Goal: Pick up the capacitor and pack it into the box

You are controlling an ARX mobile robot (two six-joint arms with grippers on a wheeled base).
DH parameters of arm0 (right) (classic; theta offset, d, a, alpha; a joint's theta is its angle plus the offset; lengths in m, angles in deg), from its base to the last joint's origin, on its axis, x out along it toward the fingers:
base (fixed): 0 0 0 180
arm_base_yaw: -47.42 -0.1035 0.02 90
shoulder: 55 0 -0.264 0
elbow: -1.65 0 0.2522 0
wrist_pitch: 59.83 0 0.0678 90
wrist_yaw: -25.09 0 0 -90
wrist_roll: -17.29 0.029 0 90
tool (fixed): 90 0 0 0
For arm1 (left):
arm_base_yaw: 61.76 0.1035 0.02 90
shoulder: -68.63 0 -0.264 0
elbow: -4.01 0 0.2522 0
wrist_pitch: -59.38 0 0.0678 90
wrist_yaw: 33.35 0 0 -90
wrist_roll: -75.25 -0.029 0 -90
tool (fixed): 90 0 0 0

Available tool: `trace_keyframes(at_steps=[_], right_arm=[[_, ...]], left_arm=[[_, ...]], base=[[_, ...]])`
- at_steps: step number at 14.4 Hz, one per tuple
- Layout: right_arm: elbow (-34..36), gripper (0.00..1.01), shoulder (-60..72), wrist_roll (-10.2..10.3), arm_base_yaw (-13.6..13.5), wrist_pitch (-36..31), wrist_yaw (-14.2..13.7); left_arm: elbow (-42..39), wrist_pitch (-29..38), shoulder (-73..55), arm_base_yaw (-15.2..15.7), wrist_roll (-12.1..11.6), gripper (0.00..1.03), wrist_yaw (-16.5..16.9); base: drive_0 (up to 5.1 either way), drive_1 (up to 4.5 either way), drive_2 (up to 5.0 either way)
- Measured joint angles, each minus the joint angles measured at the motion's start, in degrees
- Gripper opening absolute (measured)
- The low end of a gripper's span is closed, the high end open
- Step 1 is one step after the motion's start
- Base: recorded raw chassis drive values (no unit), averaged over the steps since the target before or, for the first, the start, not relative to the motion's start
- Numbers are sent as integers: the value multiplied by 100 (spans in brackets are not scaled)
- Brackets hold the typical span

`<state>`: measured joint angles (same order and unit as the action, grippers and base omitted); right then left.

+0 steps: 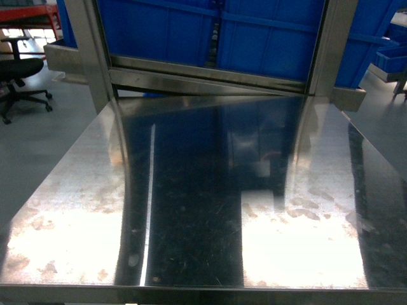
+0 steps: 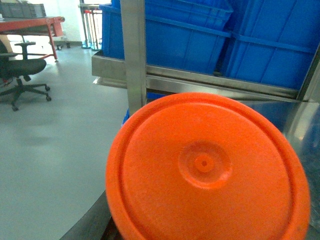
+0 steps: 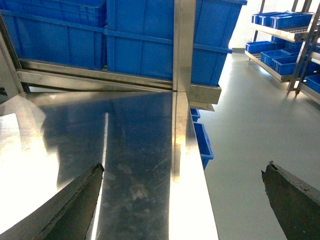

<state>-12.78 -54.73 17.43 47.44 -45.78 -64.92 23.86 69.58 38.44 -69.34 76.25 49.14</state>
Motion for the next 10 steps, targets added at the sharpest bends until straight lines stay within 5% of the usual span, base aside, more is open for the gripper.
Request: trace_keyframes(at_steps=[3,4,10], right_arm=[[0,98,0,0,0,-2,2],[0,98,0,0,0,0,-2],[0,98,0,0,0,-2,0]], left_arm=[[-249,-317,494,662,-4,45,673],[-286,-409,649,800,2,45,643],[-535,-789,1394,745,-13,44,750]], base=[[0,0,0],[0,0,0],[0,0,0]])
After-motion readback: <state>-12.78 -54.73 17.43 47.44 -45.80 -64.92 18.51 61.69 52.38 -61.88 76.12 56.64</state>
